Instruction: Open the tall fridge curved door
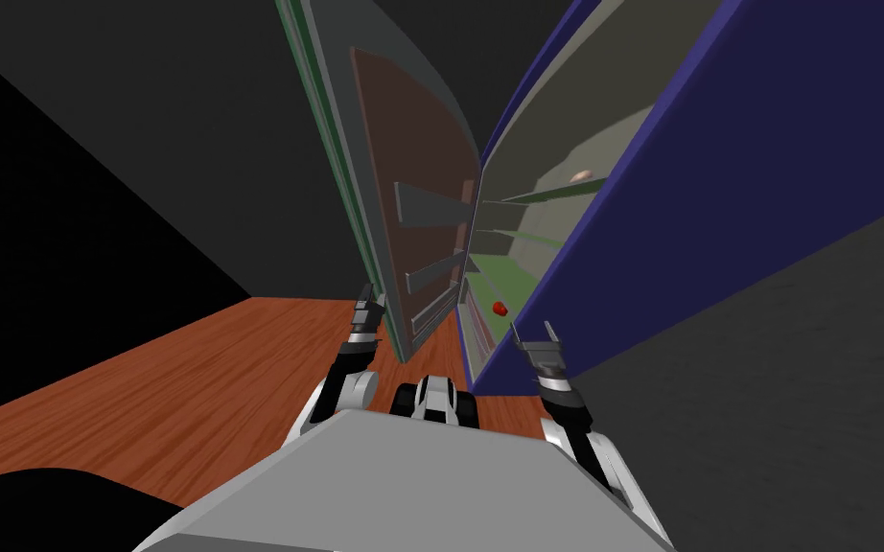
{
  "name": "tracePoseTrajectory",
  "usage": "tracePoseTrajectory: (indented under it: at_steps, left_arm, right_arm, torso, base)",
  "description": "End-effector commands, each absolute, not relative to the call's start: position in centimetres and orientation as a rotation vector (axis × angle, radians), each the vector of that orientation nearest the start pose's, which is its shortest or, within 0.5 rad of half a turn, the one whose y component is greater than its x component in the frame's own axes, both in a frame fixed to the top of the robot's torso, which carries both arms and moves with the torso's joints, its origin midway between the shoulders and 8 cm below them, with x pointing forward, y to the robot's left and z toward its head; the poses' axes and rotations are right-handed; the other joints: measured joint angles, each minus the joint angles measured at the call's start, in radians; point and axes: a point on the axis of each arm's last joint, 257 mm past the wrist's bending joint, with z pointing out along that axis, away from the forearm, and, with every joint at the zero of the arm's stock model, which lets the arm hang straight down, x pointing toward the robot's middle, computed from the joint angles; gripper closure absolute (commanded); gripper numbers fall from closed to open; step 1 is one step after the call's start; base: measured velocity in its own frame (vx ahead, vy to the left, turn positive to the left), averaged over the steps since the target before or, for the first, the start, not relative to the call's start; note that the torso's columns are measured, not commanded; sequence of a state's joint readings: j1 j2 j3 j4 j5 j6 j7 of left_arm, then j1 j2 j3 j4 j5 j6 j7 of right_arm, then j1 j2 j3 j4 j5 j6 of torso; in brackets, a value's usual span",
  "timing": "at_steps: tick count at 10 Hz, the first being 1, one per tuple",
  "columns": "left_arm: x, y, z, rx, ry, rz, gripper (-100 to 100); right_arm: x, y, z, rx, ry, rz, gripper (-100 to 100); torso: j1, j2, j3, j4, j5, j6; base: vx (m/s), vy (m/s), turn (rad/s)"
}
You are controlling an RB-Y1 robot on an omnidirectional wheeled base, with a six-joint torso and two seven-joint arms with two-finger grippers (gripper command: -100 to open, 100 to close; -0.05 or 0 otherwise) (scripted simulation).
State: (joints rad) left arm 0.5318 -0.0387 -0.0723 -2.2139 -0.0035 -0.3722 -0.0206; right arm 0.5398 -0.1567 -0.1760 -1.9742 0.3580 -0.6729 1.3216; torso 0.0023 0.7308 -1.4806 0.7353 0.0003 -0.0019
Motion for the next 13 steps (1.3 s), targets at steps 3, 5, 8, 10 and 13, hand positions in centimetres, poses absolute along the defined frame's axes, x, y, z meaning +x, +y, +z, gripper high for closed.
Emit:
tracePoseTrajectory:
  at_steps: [3, 5, 8, 10, 13]
  left_arm:
    - [37.4, 26.5, -4.3, -0.862, 0.745, -1.289, 0]
    - [37.4, 26.5, -4.3, -0.862, 0.745, -1.289, 0]
    - [37.4, 26.5, -4.3, -0.862, 0.745, -1.289, 0]
    - [37.4, 26.5, -4.3, -0.862, 0.745, -1.289, 0]
    - [37.4, 26.5, -4.3, -0.862, 0.745, -1.289, 0]
  right_arm:
    - [36.5, -30.6, -12.4, -0.433, 1.087, -0.414, -100]
    - [36.9, -30.7, -13.5, -0.488, 1.099, -0.48, -100]
    - [37.5, -30.7, -14.8, -0.556, 1.11, -0.558, -100]
    - [37.8, -30.8, -15.7, -0.607, 1.115, -0.609, -100]
    - [38.2, -30.8, -16.8, -0.664, 1.121, -0.667, -100]
  torso:
    - [0.004, -0.002, -0.001, -0.002, 0.0, -0.006]
    - [0.006, -0.005, -0.003, -0.003, 0.0, -0.008]
    - [0.008, -0.008, -0.004, -0.004, 0.0, -0.011]
    - [0.01, -0.011, -0.006, -0.005, 0.0, -0.014]
    - [0.007, -0.008, -0.004, -0.003, 0.001, -0.007]
  base:
    - [0.015, 0.093, -0.053]
    - [0.01, 0.098, -0.053]
    - [0.015, 0.098, -0.058]
    - [0.008, 0.086, -0.045]
    - [0.01, 0.098, 0.012]
